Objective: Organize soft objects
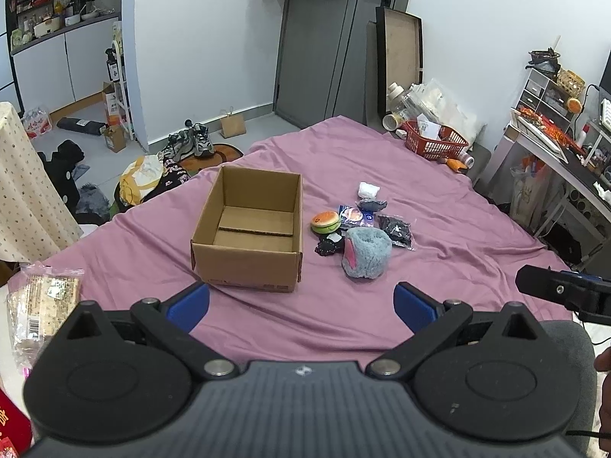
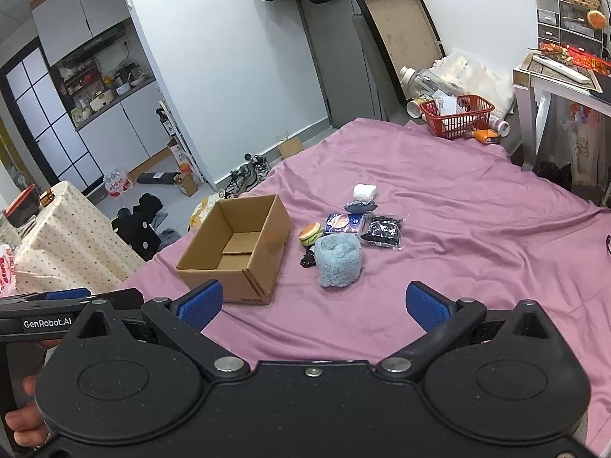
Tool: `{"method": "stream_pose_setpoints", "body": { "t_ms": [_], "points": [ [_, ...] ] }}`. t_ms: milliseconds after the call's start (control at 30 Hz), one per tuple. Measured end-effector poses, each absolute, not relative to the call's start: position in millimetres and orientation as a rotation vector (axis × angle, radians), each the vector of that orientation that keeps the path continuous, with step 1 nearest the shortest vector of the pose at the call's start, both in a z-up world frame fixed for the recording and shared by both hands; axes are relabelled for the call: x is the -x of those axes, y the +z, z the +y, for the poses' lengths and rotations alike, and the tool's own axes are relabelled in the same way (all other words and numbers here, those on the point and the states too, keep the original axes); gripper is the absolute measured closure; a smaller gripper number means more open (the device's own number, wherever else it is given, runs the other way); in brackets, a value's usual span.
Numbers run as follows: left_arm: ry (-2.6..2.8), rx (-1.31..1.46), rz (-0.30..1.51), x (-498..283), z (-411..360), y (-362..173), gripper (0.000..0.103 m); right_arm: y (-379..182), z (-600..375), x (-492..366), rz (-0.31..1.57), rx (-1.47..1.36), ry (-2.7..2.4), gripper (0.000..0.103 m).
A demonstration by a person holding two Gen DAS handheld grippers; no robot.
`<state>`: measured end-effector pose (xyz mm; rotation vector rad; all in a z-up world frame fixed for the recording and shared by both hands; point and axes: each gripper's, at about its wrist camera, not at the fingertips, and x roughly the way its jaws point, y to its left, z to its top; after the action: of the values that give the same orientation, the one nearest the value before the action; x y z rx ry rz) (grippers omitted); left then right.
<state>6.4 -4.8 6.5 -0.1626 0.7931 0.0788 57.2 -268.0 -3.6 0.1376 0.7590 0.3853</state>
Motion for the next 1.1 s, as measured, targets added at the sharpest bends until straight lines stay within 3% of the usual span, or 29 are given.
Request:
{"method": "stream_pose_setpoints", "body": {
  "t_ms": [1100],
  "points": [
    [0.095, 0.186, 0.833, -71.5, -11.9, -10.6, 0.001, -24.0, -271.5, -119.9, 0.84, -0.182, 0.441, 0.0]
  ]
}}
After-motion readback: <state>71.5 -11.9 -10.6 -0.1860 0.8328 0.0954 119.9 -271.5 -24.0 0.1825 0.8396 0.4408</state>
